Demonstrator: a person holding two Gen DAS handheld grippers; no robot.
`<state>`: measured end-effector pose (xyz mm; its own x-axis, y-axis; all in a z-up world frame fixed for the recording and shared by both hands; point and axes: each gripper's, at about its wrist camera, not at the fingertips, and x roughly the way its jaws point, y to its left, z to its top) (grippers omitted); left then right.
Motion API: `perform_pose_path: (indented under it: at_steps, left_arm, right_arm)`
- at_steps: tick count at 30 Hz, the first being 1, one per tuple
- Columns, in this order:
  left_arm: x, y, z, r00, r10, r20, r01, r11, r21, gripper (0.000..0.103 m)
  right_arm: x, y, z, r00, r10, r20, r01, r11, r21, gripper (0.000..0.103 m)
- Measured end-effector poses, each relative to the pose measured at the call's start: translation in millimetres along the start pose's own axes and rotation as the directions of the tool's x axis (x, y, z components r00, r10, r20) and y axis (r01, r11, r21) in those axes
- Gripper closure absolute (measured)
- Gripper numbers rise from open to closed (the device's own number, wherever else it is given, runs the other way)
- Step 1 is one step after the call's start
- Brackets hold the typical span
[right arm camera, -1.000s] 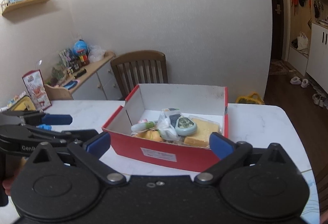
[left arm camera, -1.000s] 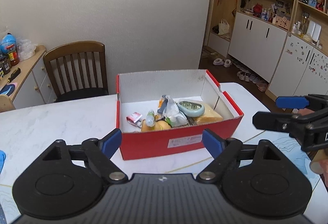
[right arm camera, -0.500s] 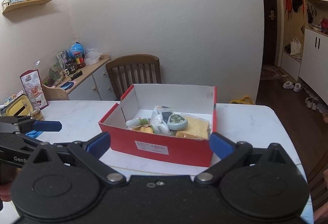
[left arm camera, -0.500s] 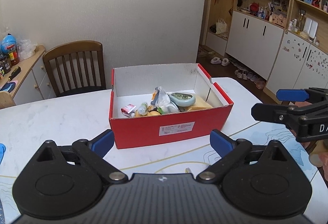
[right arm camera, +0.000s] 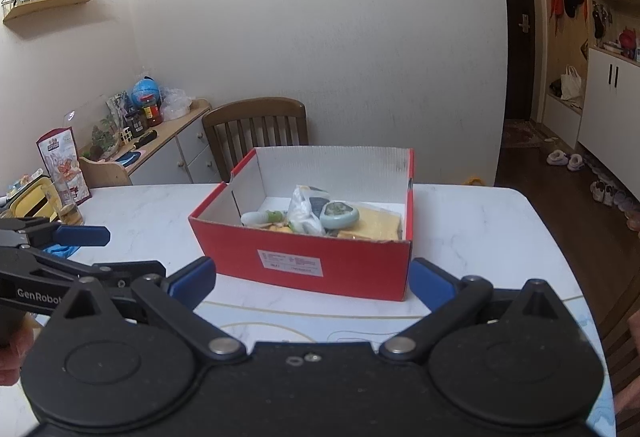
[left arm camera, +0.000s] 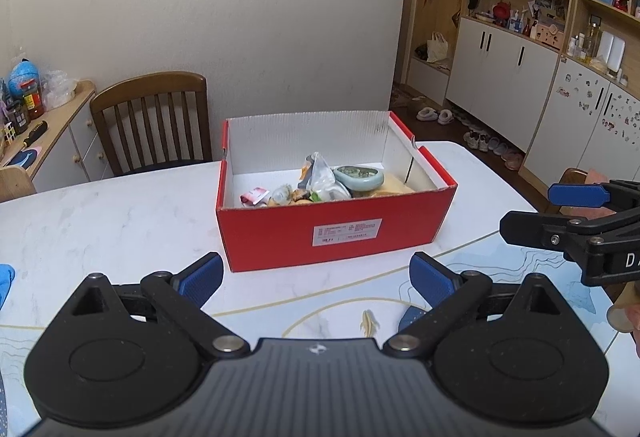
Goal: Organize objects
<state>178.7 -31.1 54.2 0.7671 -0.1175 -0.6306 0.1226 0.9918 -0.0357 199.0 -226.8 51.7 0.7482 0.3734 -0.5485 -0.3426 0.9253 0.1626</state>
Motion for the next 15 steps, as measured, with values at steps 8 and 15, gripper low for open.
perform_pose_path:
  at_steps: [8,15]
  left_arm:
    - [0.2,-3.3,-8.1,1.000,0.009,-0.011,-0.009,1.000,0.020,0.003]
    - [-1.2,-6.6,-11.6,1.000,0.007,-0.007,-0.007,0.999,0.037,0.003]
  right_arm:
    - [-0.2,-1.6,-12.6,1.000,-0.001,-0.020,0.002,1.000,0.020,0.000]
    - [1.9,-1.5,-22.6,0.999,-0.002,-0.048,0.004,0.999,0.036,0.000]
